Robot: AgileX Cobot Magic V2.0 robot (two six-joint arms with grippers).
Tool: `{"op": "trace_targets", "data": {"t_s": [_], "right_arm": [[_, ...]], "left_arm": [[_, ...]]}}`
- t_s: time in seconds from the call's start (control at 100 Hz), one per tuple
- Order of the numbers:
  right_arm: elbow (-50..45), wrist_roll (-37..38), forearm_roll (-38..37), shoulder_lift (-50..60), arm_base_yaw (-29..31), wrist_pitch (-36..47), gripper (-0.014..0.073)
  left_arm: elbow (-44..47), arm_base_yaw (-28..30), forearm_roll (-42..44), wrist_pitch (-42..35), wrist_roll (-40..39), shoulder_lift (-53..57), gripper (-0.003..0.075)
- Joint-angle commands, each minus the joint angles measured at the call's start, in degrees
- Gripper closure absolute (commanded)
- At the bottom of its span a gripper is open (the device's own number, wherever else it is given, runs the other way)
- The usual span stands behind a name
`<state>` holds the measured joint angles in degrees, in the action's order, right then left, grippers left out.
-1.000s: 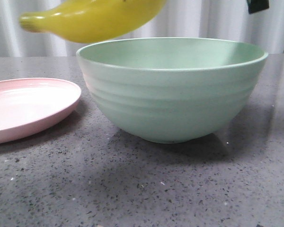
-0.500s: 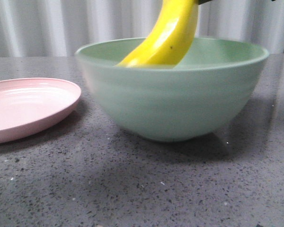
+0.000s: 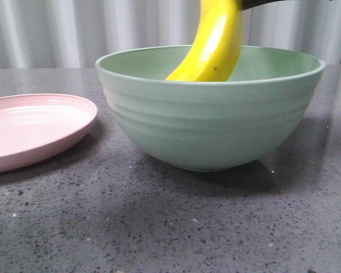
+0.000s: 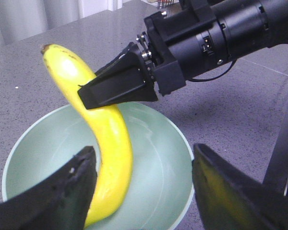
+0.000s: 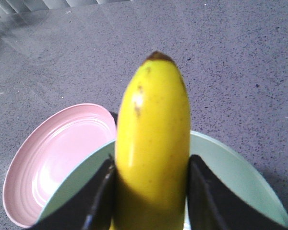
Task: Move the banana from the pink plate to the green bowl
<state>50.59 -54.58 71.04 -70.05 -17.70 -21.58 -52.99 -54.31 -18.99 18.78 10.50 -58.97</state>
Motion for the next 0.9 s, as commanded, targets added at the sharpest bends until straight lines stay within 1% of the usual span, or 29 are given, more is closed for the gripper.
{"op": "trace_targets", "data": {"t_s": [0.0,0.03,0.39,0.53,0.66,0.76,0.83,0.89], "right_arm": [[1.7,-0.8,1.0,1.1,0.2,1.1,0.0269],[1.7,-0.8,1.0,1.1,0.2,1.1,0.0257],[1.7,-0.8,1.0,1.3,0.2,1.9,0.0262],[1.7,-0.8,-1.0,2.8,0.2,1.6,0.0262],[1.7,-0.8,-3.9,5.3,0.2,3.3,0.0262],[1.7,-0.8,-4.3,7.2,0.2,3.2,0.0262],[1.7,-0.8,-5.5,8.7,0.2,2.0,0.0263],[1.7,-0.8,-7.2,10.1,0.2,0.9,0.0276]], "left_arm": [[-2.0,-0.5,-0.4,-4.3,-0.1,1.1,0.0319],[-2.0,-0.5,-0.4,-4.3,-0.1,1.1,0.0319],[-2.0,-0.5,-0.4,-4.3,-0.1,1.1,0.0321],[-2.0,-0.5,-0.4,-5.0,-0.1,1.8,0.0332],[-2.0,-0.5,-0.4,-5.0,-0.1,3.3,0.0405],[-2.0,-0.5,-0.4,-4.9,-0.1,5.1,0.0467],[-1.9,-0.5,-0.6,-4.9,-0.1,6.6,0.0542],[-1.7,-0.5,-0.5,-4.9,-0.1,8.0,0.0641]]}}
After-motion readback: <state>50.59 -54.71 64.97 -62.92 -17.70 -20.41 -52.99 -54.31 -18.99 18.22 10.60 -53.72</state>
